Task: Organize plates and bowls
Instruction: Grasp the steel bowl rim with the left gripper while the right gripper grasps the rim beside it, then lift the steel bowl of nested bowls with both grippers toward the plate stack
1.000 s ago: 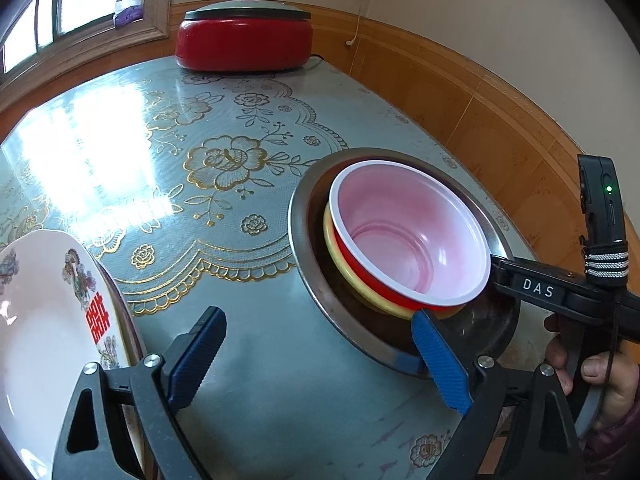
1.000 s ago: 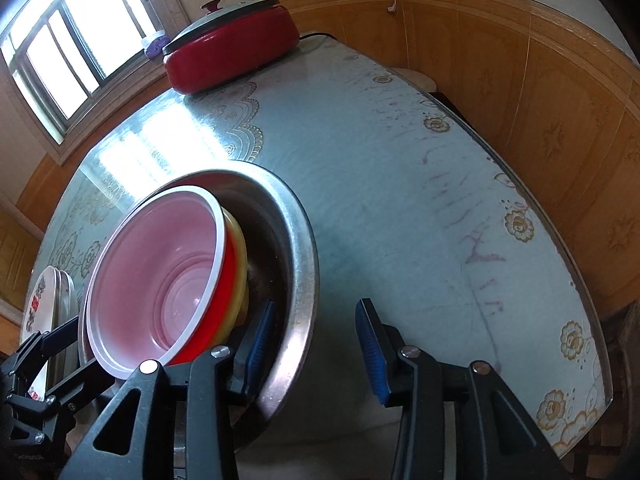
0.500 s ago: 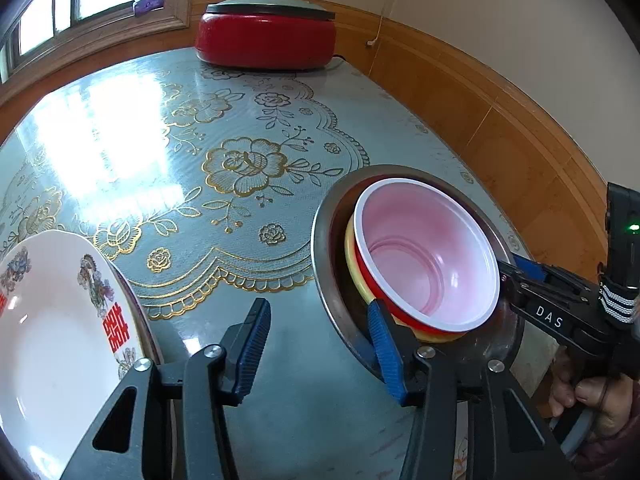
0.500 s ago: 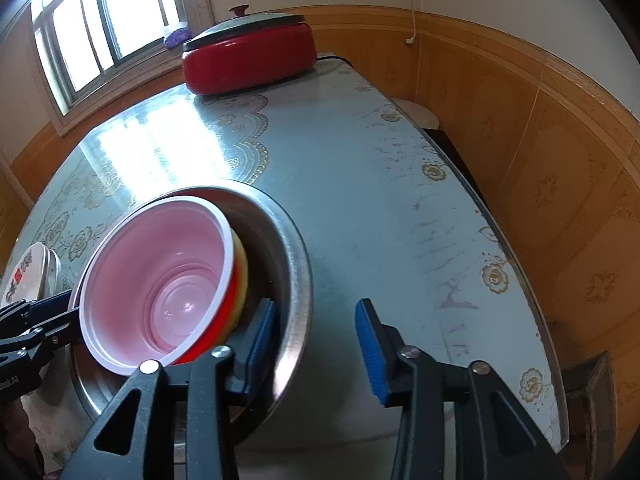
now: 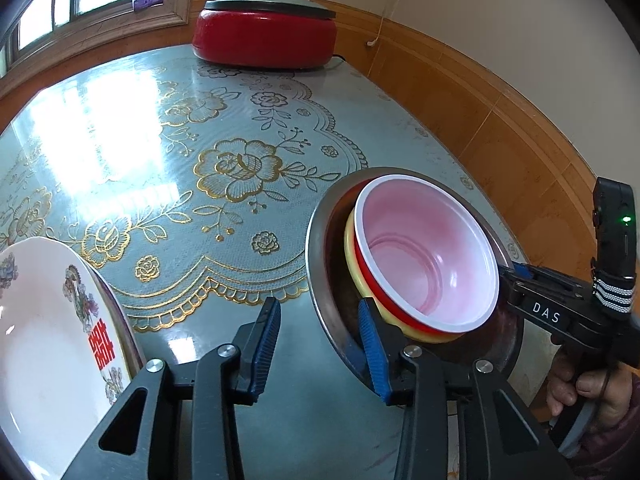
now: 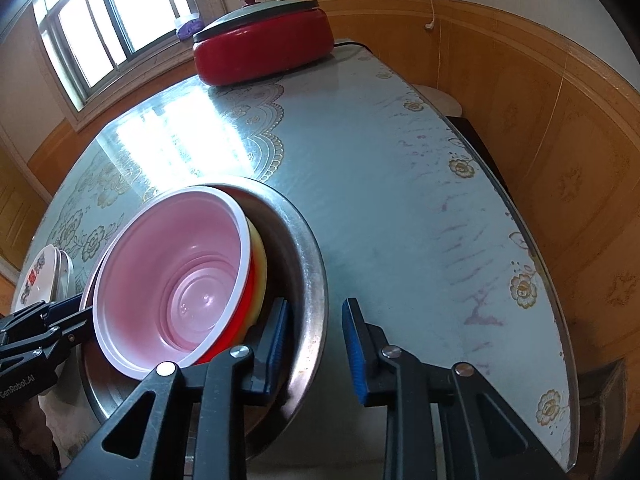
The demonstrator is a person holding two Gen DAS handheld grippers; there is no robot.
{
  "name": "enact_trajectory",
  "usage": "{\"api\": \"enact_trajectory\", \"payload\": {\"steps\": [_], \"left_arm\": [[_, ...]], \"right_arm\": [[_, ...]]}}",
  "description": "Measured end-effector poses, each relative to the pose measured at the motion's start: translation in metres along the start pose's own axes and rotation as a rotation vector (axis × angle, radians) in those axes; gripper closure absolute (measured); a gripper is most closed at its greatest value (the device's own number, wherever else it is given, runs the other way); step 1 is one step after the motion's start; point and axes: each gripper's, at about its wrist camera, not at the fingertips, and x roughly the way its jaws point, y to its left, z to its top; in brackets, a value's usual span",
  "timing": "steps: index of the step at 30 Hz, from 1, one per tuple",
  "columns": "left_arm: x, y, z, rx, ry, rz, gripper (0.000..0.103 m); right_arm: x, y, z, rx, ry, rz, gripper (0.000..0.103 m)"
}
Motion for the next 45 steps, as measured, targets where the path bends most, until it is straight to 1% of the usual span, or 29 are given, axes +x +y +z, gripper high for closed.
{"api": "enact_trajectory", "payload": {"steps": [3,7,9,13,16,18,21,23,26,29,32,35,39,42,45], "left_arm": [[0.004,0.000,0.003,0.002,0.005,0.015,0.062],[0.010,-0.001,0.005,0.003,0.024,0.013,0.062],[0.014,-0.003,0.005,0.010,0.029,0.004,0.066],[0.016,-0.007,0.003,0.013,0.029,0.005,0.069],[0.016,-0.006,0.002,0.012,0.021,0.002,0.069],[0.014,-0.006,0.001,0.009,0.008,0.001,0.069],[0.014,-0.004,-0.002,-0.003,0.012,-0.026,0.069],[0.013,-0.003,-0.003,-0.003,0.009,-0.031,0.069],[0.014,-0.005,-0.004,0.014,-0.002,-0.031,0.069],[0.014,-0.002,-0.005,-0.003,-0.010,-0.055,0.069],[0.013,0.000,-0.006,-0.020,-0.012,-0.057,0.066],[0.012,0.000,-0.007,-0.027,-0.012,-0.058,0.066],[0.011,-0.001,-0.009,-0.027,0.004,-0.083,0.069],[0.010,-0.003,-0.009,-0.016,0.004,-0.080,0.072],[0.012,-0.007,-0.010,-0.006,0.015,-0.084,0.072]], "right_arm": [[-0.001,0.002,-0.001,-0.026,0.006,-0.007,0.076],[-0.001,0.004,-0.001,-0.050,0.007,-0.015,0.076],[-0.001,0.006,-0.001,-0.070,0.015,-0.021,0.076],[0.000,0.010,0.000,-0.110,0.030,-0.033,0.076],[0.002,0.005,0.001,-0.087,0.046,-0.006,0.076],[0.006,0.006,0.001,-0.097,0.065,-0.001,0.076],[0.015,0.008,0.000,-0.102,0.086,0.003,0.076],[0.016,0.008,-0.001,-0.085,0.080,0.014,0.080],[0.017,0.006,-0.001,-0.074,0.079,0.021,0.080],[0.017,0.003,-0.002,-0.058,0.078,0.028,0.079],[0.016,0.005,-0.002,-0.056,0.081,0.015,0.078],[0.014,0.007,-0.004,-0.052,0.088,-0.001,0.078],[0.012,0.008,-0.007,-0.035,0.083,-0.002,0.078],[0.012,0.007,-0.008,-0.013,0.074,0.001,0.078],[0.011,0.004,-0.009,0.007,0.073,0.032,0.078]]}}
